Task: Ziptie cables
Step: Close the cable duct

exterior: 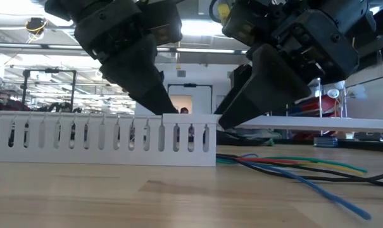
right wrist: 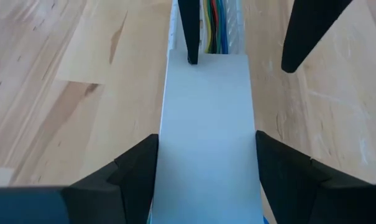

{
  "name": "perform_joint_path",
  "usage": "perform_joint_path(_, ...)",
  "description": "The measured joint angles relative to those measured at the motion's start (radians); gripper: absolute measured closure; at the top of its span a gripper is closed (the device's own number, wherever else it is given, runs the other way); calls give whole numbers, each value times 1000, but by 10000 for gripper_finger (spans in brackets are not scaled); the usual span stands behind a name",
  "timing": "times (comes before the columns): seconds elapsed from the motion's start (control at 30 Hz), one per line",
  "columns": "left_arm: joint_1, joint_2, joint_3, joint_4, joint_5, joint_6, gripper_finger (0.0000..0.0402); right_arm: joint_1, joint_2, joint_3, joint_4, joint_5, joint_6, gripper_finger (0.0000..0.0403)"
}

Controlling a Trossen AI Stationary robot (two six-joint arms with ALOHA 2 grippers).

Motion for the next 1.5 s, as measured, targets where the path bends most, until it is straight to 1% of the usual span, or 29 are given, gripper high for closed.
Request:
perform_joint_path(0.13, -13, -62, -8, -19, -1, 12, 127, 0, 1, 0, 10, -1, 0, 177)
perform_joint_path(0.2, -23, -106, -17, -68, -16, 21, 127, 0, 1, 0, 7, 2, 1, 178)
perform_joint_path(0.23, -30, -130, -21, -89, -28, 28, 127, 0, 1, 0, 7, 13, 1, 178)
perform_joint_path(0.3, -43, -180, -10, -66, -44, 32, 127, 0, 1, 0, 4, 41, 4, 177)
perform_joint_path(0.37, -61, -210, -8, -88, -62, 16, 127, 0, 1, 0, 5, 46, 4, 170)
perform_joint_path(0.43, -87, -208, -11, -93, -69, 13, 127, 0, 1, 0, 6, 32, 5, 154)
perform_joint_path(0.53, -115, -197, -50, -53, -78, 0, 127, 0, 0, 0, 12, 29, 15, 121)
perform_joint_path(0.63, -116, -197, -100, 57, -115, -16, 127, 0, 0, 0, 13, 26, 15, 95)
perform_joint_path(0.73, -102, -193, -168, 146, -122, -14, 127, 0, 0, 0, 12, 26, 11, 81)
perform_joint_path(0.83, -91, -197, -225, 302, -114, 15, 127, 0, 0, 1, 13, 29, 5, 76)
perform_joint_path(0.9, -83, -182, -259, 376, -82, 14, 127, 0, 0, 1, 12, 31, 1, 75)
perform_joint_path(1.07, -73, -125, -273, 459, -47, 11, 127, 0, 0, 1, 8, 36, 1, 75)
perform_joint_path(1.13, -68, -96, -273, 486, -65, 15, 127, 0, 0, 1, 11, 37, 1, 75)
perform_joint_path(1.23, -56, -66, -273, 496, -62, 15, 127, 0, 0, 1, 8, 28, 3, 75)
perform_joint_path(1.33, -52, -55, -274, 497, -62, 13, 127, 0, 0, 1, -7, 27, 3, 75)
perform_joint_path(1.5, -52, -55, -274, 551, -62, 38, 128, 0, 0, 1, -11, 27, 3, 75)
